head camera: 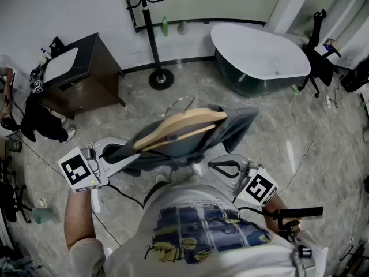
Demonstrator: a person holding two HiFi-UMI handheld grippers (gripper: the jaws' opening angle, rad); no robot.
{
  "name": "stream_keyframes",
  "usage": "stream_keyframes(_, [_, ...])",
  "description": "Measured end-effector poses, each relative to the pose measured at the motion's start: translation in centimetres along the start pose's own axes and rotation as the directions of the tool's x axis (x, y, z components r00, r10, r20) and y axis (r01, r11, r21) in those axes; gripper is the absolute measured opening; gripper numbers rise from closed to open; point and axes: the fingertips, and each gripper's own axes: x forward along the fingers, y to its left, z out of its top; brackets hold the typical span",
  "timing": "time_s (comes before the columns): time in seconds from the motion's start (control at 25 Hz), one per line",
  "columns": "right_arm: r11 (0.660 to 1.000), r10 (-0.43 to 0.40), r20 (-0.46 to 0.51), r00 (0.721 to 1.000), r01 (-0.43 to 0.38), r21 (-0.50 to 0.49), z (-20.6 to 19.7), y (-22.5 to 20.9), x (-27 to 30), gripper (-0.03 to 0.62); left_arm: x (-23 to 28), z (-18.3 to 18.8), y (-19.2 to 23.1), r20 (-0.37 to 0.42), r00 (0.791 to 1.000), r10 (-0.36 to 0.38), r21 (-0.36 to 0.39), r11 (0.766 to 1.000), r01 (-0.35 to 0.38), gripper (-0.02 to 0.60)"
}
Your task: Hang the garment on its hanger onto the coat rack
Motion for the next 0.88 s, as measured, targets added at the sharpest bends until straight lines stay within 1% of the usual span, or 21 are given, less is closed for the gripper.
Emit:
stream_keyframes(0.12, [1.000, 0.025, 0.003, 1.000, -0.025, 0.009, 0.1, -0.2, -0.1, 0.002, 0.2, 0.4, 0.5, -0.001, 1.000, -0.001, 0.008, 1.000, 0.001, 0.017])
stream_keyframes(0.24, [0.995, 0.095, 0.003, 0.995, -0.095, 0.020, 0.7, -0.6, 0.3, 0.000, 0.6, 0.7, 1.3, -0.001, 1.000, 0.003, 0.007, 1.000, -0.003, 0.017])
stream_keyframes(0.4, [0.982, 0.187, -0.050, 0.981, -0.188, -0.016, 2.0, -0.1, 0.7, 0.002, 1.4, 1.1, 1.7, -0.011, 1.000, 0.000, 0.013, 1.000, 0.000, 0.017])
stream_keyframes(0.48, [0.972, 0.232, -0.053, 0.971, -0.234, -0.019, 2.2, 0.5, 0.5, 0.002, 1.9, 1.4, 1.8, -0.012, 1.000, 0.000, 0.013, 1.000, 0.000, 0.017])
stream_keyframes(0.56, [0.965, 0.264, -0.039, 0.964, -0.264, -0.001, 2.0, 0.8, 0.2, 0.002, 2.4, 1.6, 2.2, -0.013, 1.000, 0.002, 0.006, 1.000, -0.002, 0.016])
stream_keyframes(0.64, [0.965, 0.263, -0.044, 0.964, -0.263, 0.010, 1.6, 0.6, 0.1, 0.003, 2.5, 1.7, 2.7, -0.016, 1.000, 0.004, 0.001, 1.000, -0.004, 0.017])
stream_keyframes(0.72, [0.967, 0.255, -0.042, 0.966, -0.254, 0.017, 1.2, 0.1, 0.3, 0.063, 2.5, 1.8, 3.2, -0.014, 1.000, 0.009, -0.002, 1.000, -0.009, 0.017])
stream_keyframes(0.8, [0.970, 0.244, -0.037, 0.969, -0.243, 0.021, 1.0, -0.6, 0.5, 0.077, 2.8, 2.0, 3.9, -0.017, 1.000, 0.013, -0.002, 1.000, -0.013, 0.017])
stream_keyframes(0.88, [0.973, 0.229, -0.031, 0.973, -0.228, 0.027, 0.7, -1.6, 0.7, 0.077, 3.1, 2.3, 4.9, -0.023, 1.000, 0.014, 0.002, 1.000, -0.014, 0.017])
